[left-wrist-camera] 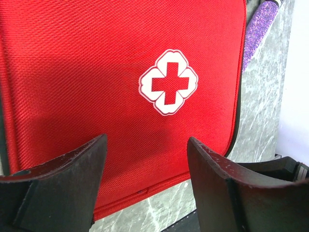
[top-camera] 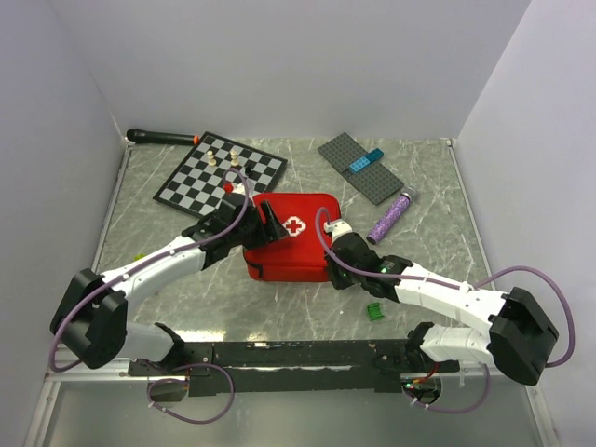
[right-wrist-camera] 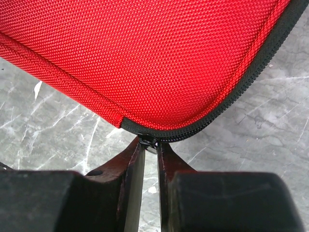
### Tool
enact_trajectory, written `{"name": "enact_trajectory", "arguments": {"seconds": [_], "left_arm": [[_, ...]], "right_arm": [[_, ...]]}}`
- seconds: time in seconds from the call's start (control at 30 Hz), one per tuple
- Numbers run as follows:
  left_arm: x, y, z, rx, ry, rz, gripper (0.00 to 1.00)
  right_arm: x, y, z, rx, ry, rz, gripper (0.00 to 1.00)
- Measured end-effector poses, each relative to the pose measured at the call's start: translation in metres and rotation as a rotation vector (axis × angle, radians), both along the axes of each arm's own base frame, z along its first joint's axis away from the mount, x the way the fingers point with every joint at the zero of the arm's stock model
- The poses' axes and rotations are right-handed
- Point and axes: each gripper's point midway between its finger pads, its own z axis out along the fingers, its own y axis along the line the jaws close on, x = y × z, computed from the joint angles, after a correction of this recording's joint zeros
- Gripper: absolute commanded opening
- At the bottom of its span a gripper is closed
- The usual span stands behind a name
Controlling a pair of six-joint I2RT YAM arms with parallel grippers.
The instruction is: Organize the medicine kit
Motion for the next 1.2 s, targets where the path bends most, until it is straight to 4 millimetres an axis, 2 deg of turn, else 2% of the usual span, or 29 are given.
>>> {"name": "enact_trajectory", "arguments": {"seconds": [0.17, 0.37, 0.5, 0.6, 0.7, 0.97, 1.2], "left_arm": [[-0.003, 0.012, 0.007, 0.000, -0.005, 0.022, 0.72], [-0.012, 0.031, 0.030, -0.018, -0.053, 0.073, 0.77], [-0.027, 0.053, 0.045, -0.039, -0.085, 0.139, 0.78], [-0.036, 0.065, 0.046, -0.044, -0.089, 0.176, 0.78], [-0.046, 0.073, 0.034, -0.032, -0.059, 0.196, 0.78], [-0.072, 0.080, -0.029, -0.018, 0.084, 0.211, 0.80], [-0.058, 0.070, -0.041, 0.003, 0.122, 0.219, 0.79]], "right_arm": [[-0.002, -0.002, 0.003, 0.003, -0.003, 0.001, 0.00], [-0.010, -0.001, 0.004, -0.005, 0.010, 0.021, 0.00], [-0.018, 0.009, 0.005, -0.029, 0.027, 0.051, 0.00], [-0.022, 0.020, 0.006, -0.053, 0.036, 0.075, 0.00], [-0.028, 0.033, 0.007, -0.069, 0.050, 0.104, 0.00], [-0.033, 0.043, 0.005, -0.089, 0.061, 0.125, 0.00], [-0.033, 0.041, 0.006, -0.089, 0.057, 0.115, 0.00]]}}
